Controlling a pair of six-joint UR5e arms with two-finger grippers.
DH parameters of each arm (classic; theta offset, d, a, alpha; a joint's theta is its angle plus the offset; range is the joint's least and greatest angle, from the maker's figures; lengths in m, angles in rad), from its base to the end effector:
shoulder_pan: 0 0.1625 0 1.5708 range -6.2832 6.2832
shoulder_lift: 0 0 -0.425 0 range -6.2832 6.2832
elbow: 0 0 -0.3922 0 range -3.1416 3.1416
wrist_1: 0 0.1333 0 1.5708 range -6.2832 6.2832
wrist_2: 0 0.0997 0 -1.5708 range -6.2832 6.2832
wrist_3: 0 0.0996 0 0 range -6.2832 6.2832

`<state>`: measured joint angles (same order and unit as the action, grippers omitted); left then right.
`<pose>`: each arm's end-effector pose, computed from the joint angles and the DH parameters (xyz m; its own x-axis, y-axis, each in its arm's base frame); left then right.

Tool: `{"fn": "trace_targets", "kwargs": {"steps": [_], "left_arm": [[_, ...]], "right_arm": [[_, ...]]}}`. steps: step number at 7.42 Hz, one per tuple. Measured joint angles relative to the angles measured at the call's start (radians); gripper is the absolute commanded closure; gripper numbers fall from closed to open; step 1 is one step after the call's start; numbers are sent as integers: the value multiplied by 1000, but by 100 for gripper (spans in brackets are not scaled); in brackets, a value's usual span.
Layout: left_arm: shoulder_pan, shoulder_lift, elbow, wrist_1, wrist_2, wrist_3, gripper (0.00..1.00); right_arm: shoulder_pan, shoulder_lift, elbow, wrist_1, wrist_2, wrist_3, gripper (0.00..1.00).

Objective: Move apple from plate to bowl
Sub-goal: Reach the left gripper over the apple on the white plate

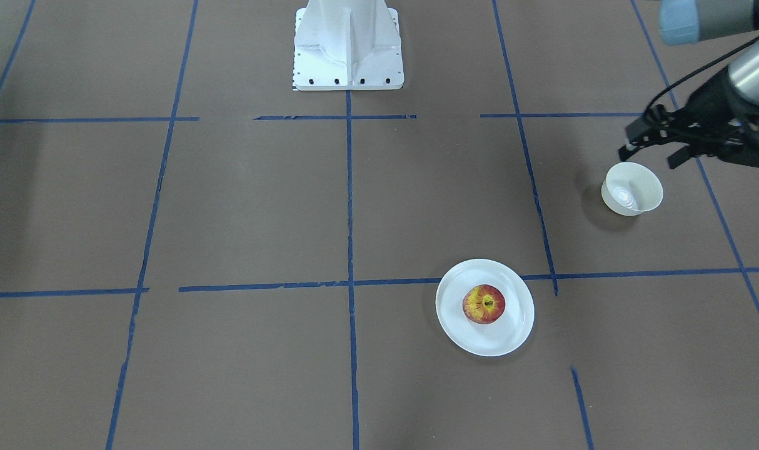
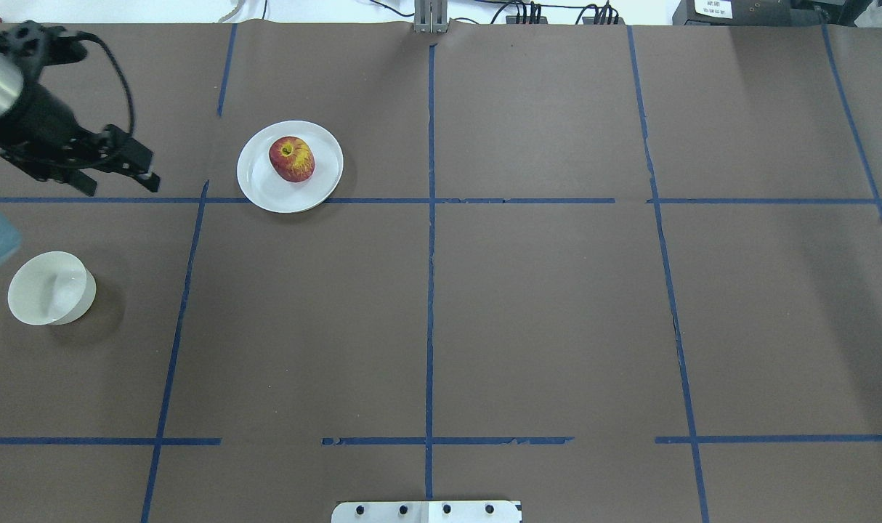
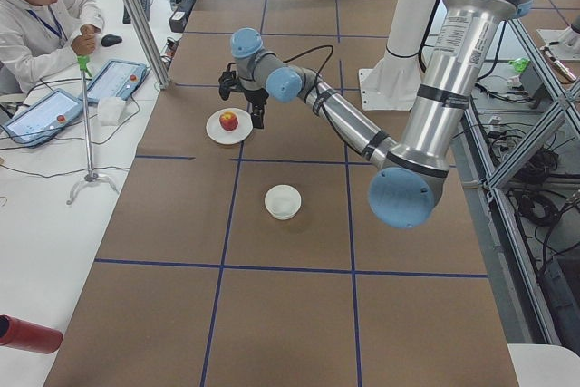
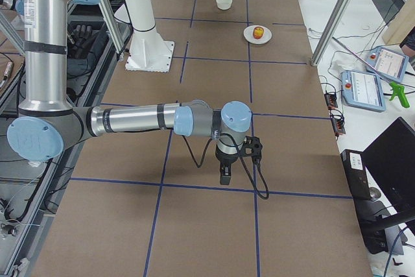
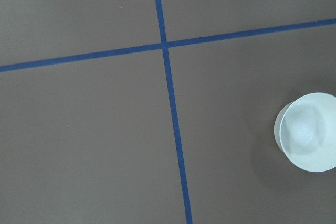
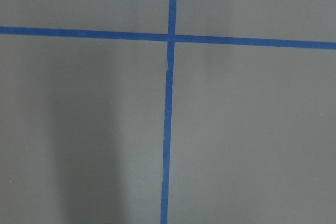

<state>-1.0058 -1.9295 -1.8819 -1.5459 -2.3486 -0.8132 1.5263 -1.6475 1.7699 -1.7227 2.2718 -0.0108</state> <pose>0.2564 -0.5230 0.3137 0.5692 0.0166 -0.8221 -0.0210 0.9998 0.0057 0.0488 -0.4567 0.6174 0.7638 -0.0258 0.6450 0.0527 0.9984 -0.0225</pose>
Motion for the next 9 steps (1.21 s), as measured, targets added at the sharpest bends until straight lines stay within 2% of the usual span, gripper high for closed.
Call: {"fn": "trace_targets", "kwargs": {"steps": [2,4,7,9], "left_arm": [[74,-156,186,-63,65,-123,0],[92,-211,371,-238,96,-184,0],[98,-298,532,-316,164,-197,0],[104,-385,689,-392,173,-212,0]], "right_arm": [[0,0,0,0,0,0,0],[0,0,0,0,0,0,0],[0,0,0,0,0,0,0],[0,0,0,0,0,0,0]]}}
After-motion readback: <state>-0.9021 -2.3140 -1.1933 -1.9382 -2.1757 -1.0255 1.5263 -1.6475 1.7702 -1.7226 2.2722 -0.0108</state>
